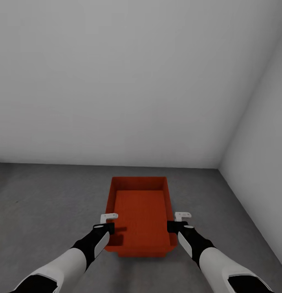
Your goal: Move the two storage containers from the living room to the garage. In the garage, place one container on the floor and stack the other container on top of it (either order is fine).
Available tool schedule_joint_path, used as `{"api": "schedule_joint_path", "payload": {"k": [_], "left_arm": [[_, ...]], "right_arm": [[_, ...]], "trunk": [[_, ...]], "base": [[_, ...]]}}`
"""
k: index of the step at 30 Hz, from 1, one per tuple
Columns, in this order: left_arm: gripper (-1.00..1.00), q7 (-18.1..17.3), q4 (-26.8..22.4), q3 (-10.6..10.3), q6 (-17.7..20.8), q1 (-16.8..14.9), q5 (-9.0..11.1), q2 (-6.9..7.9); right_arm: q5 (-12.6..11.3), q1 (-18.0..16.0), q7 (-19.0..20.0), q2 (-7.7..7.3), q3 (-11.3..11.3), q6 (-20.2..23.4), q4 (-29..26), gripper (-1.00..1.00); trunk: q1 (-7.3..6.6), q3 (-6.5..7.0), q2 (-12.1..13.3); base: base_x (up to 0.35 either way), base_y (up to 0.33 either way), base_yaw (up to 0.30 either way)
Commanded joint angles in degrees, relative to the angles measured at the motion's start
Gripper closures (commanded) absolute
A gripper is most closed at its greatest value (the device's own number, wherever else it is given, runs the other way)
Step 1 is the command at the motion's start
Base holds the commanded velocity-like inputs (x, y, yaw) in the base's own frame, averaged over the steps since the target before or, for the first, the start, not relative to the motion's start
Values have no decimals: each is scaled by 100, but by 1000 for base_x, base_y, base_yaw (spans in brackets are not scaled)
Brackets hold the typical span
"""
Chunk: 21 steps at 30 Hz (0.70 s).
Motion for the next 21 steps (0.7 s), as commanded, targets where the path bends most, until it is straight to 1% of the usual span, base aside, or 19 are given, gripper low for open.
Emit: {"api": "schedule_joint_path", "payload": {"k": [1, 21], "left_arm": [[100, 49, -33, 345, -101, -5, -77, 255], [100, 49, -21, 339, -101, -5, -70, 246]], "right_arm": [[-14, 1, 0, -8, -131, 32, 1, 100], [-14, 1, -1, -15, -131, 32, 1, 100]], "trunk": [[0, -5, -3], [0, -5, -3]], "base": [[0, -60, 0], [0, -5, 0]]}}
